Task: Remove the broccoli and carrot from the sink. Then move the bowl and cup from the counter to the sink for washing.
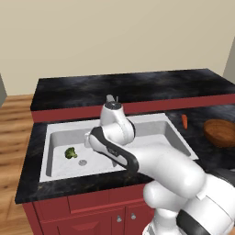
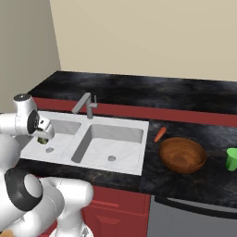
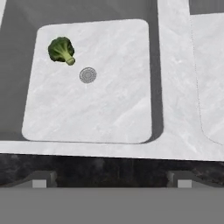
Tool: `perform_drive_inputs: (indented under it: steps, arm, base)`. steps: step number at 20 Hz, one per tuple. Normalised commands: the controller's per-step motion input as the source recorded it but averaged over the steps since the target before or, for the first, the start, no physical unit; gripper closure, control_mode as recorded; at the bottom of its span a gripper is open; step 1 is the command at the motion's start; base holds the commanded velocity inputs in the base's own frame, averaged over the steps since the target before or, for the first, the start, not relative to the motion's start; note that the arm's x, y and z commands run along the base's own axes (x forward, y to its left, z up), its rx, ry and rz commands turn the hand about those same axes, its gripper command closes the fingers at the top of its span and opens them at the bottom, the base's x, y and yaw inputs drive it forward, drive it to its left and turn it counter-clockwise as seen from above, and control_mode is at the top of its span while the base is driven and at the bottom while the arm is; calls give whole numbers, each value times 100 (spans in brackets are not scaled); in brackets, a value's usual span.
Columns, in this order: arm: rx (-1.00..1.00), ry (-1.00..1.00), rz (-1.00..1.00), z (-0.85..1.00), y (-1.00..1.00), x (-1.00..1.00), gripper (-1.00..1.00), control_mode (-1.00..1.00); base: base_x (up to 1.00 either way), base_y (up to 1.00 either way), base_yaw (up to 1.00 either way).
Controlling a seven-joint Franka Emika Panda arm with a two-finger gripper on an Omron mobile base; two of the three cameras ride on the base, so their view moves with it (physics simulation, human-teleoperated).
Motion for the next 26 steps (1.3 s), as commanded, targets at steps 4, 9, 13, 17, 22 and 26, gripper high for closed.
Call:
perform_drive_inputs:
  steps: [4,9,13,17,22,26]
  arm:
    - [0,0,6,0,10,14,-100,-100]
    - [0,0,6,0,11,15,-100,-100]
    - [0,0,6,-1,13,17,-100,-100]
    - [0,0,6,-1,13,19,-100,-100]
    - [0,0,4,-2,12,21,-100,-100]
    - [0,3,2,-2,8,18,-100,-100]
  base:
    - [0,0,0]
    - [0,0,0]
    - [0,0,0]
    - [0,0,0]
    - [0,0,0]
    - [0,0,0]
